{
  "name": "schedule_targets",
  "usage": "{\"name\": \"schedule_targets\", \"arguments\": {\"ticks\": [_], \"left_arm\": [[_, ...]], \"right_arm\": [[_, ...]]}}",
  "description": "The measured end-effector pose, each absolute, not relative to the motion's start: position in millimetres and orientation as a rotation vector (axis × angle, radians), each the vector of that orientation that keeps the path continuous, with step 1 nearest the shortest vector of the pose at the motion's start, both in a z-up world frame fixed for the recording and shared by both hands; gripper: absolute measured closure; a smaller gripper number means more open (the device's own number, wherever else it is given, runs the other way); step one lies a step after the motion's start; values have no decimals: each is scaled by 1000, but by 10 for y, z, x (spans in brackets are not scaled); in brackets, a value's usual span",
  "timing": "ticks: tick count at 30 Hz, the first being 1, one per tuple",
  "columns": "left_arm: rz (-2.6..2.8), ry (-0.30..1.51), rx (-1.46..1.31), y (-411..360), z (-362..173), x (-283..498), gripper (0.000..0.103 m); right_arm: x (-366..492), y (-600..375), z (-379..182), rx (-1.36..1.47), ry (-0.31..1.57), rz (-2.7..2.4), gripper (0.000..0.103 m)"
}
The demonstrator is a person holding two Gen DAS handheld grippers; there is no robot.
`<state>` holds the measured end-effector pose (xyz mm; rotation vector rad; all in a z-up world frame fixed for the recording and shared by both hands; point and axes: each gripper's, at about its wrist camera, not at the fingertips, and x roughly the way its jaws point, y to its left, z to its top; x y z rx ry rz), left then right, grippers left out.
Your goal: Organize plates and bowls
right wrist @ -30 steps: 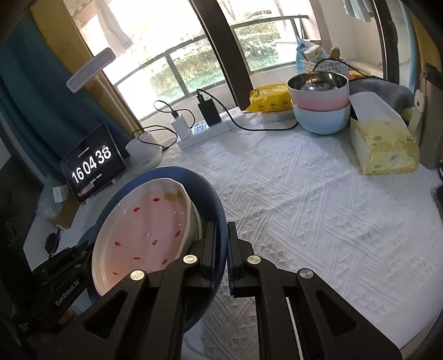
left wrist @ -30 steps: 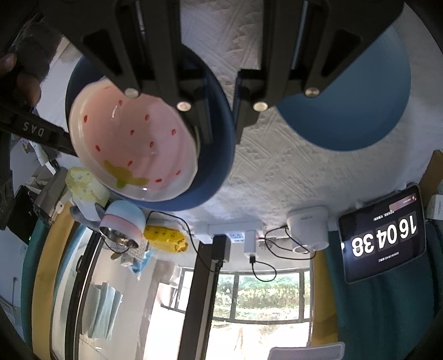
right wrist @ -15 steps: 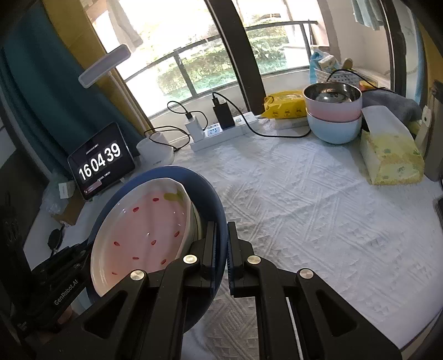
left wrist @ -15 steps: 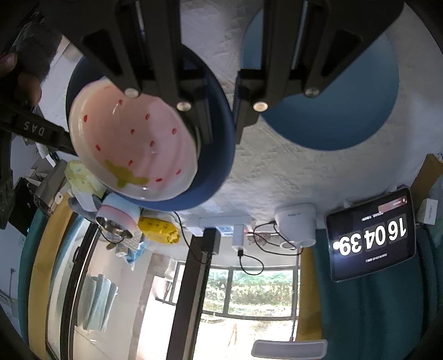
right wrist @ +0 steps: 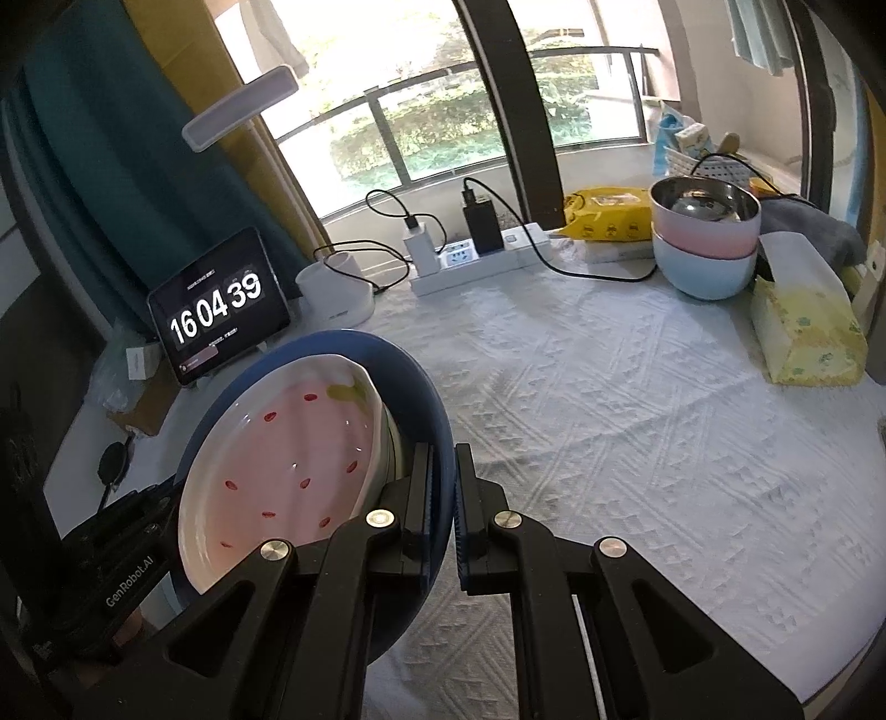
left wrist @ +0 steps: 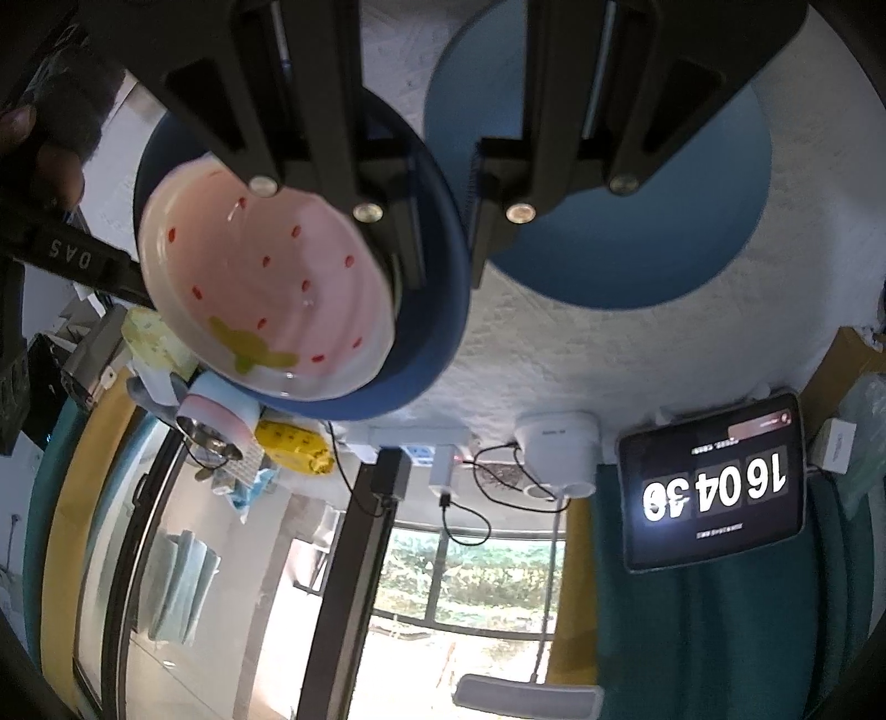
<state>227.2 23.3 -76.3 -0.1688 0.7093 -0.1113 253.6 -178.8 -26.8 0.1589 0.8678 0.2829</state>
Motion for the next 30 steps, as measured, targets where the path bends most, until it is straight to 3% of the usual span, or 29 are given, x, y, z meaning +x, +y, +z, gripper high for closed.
{"name": "schedule_targets", "arguments": {"ticks": [30], "left_arm": [[3, 681, -213, 951, -768, 2137, 92]], "right_arm": [[2697, -965, -324, 67, 902, 387, 95]]}}
